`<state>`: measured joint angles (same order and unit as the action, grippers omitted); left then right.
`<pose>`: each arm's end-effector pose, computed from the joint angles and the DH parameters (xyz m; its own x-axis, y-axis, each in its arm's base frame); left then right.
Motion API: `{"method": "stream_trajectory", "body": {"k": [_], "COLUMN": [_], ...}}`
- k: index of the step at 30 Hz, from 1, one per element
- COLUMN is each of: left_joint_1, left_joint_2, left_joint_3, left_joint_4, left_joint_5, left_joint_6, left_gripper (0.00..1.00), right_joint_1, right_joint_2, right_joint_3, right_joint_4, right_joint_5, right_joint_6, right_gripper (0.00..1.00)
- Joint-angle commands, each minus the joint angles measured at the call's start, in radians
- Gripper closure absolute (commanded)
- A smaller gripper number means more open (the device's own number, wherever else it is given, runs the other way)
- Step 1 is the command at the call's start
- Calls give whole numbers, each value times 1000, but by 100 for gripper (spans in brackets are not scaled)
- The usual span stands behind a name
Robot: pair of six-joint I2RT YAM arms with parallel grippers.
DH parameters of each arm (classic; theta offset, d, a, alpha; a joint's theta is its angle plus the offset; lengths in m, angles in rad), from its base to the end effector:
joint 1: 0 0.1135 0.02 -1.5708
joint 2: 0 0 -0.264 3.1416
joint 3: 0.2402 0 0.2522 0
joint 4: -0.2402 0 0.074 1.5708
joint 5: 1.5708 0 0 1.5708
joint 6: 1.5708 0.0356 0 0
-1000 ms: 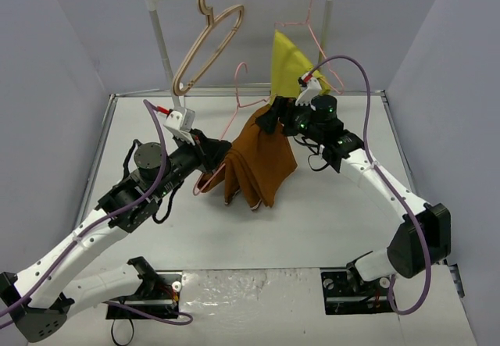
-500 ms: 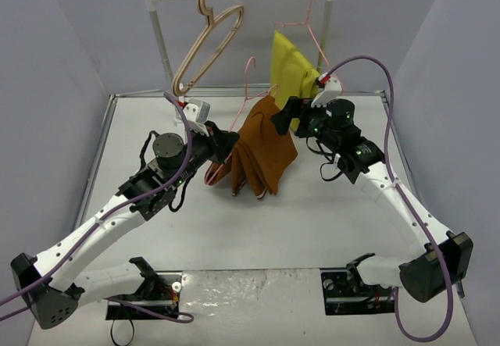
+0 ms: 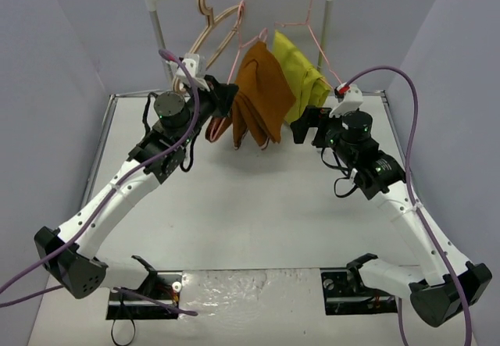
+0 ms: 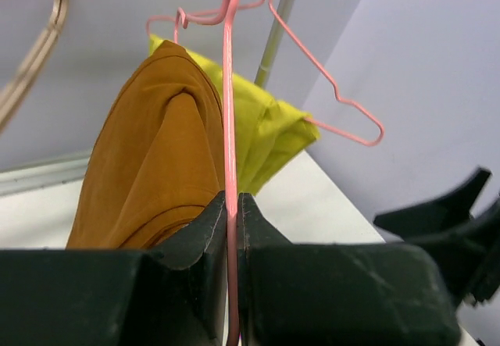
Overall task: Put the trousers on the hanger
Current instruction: Place the hanger at the clothesline.
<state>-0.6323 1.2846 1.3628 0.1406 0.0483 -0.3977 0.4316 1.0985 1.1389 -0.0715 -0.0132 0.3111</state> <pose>0.2345 -0.1739 0.4695 -0.0819 -0.4195 -0.9040 0.6471 0.6675 -0.3684 0.2285 0.1058 0.4150 -0.1586 0.2639 -0.9514 -0.4010 0.8634 0.3064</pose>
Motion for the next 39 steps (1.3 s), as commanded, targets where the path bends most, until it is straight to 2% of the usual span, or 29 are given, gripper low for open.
{"method": "stream_trajectory", "body": {"k": [1, 14, 19, 25, 33, 34, 35, 38, 39], "left_joint_1": [23, 112, 126, 132, 134, 134, 134, 135, 134], "left_joint_2": [10, 399, 495, 553, 493, 467, 454, 371, 343], "left_joint_3": [174, 588, 719, 731, 558, 541, 527, 469, 452], "left_joint_4": [315, 261, 223, 185, 185, 171, 157, 87, 55], "left_joint_5": [13, 2, -33, -111, -137, -139, -140, -151, -154], "left_joint_6": [66, 83, 102, 83, 22, 16, 11, 3, 5], "left_gripper": [98, 98, 98, 98, 97, 93, 79, 52, 35], "right_joint_1": [-5, -8, -8, -8, -8, -8, -8, -8, -8], "right_joint_2": [-51, -163, -201, -223, -221, -220, -221, -226, -227], "right_joint_3": [-4, -25, -45, -61, -59, -53, -50, -27, -18], "right_joint_4": [-25, -93, -119, -139, -149, -152, -152, -159, -165], "right_joint_5": [62, 81, 96, 122, 145, 151, 156, 186, 193], "right_joint_6": [-15, 19, 29, 36, 23, 19, 16, 0, -4], "right_gripper": [0, 0, 0, 0, 0, 0, 0, 0, 0]}}
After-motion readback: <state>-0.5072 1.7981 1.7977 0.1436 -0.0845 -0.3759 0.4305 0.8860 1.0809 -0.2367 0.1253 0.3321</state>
